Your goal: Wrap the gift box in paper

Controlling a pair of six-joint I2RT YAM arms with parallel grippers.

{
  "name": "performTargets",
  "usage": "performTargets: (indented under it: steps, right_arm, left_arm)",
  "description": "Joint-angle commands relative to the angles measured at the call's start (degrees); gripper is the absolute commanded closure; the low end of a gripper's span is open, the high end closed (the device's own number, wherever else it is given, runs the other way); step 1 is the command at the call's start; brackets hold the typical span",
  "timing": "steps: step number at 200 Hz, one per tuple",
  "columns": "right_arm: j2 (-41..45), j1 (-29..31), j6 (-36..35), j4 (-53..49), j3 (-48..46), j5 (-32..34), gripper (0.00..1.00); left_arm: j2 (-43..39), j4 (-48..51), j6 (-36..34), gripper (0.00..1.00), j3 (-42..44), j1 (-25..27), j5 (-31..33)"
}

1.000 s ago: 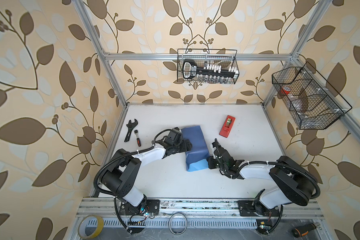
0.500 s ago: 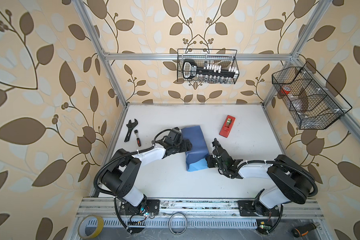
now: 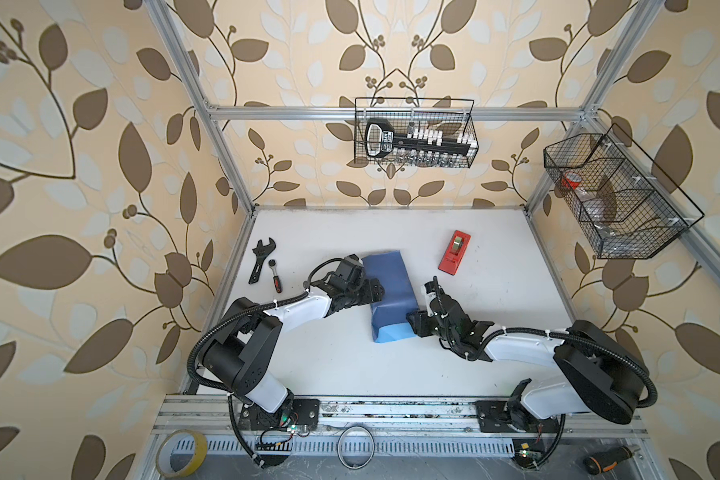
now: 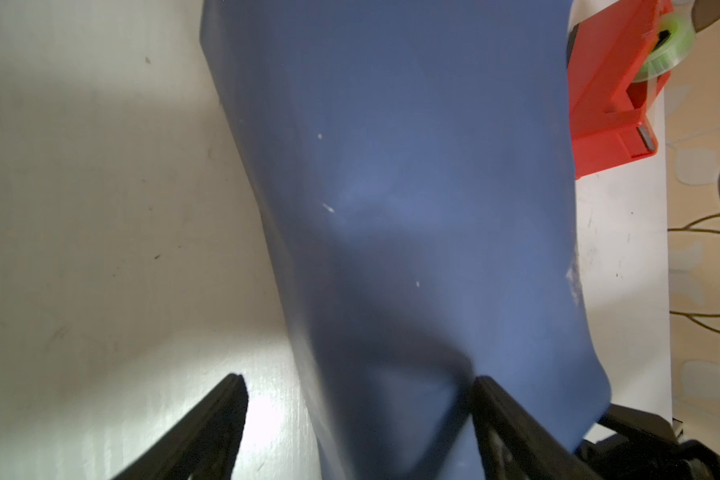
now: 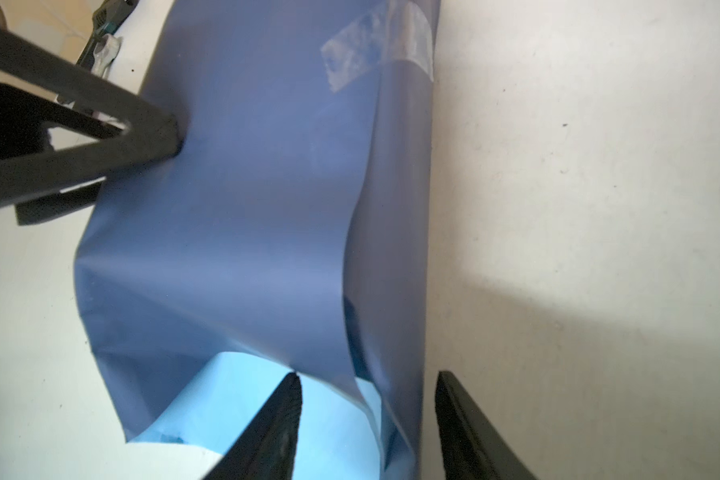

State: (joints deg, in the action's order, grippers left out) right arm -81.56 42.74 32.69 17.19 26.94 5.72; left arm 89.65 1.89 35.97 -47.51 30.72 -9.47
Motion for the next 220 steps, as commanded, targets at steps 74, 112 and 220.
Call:
performTargets:
  steps: [74, 112, 220]
  right_arm:
    - [-5.4, -1.4, -2.4, 0.8, 2.3, -0.4, 0.55]
    - [-6.9, -1.5, -2.4, 1.8, 2.8, -0.5, 0.66]
    - [-9.4, 1.5, 5.5, -3.2, 6.0, 6.3, 0.85]
  left_arm:
    - [0.1, 5.9, -1.3, 0.14, 1.9, 0.1, 2.1]
    - [0.4, 5.8, -1.4, 0.14, 1.7, 0.1, 1.9]
    - [0.9, 5.2, -1.0, 0.14, 2.2, 0.1, 1.5]
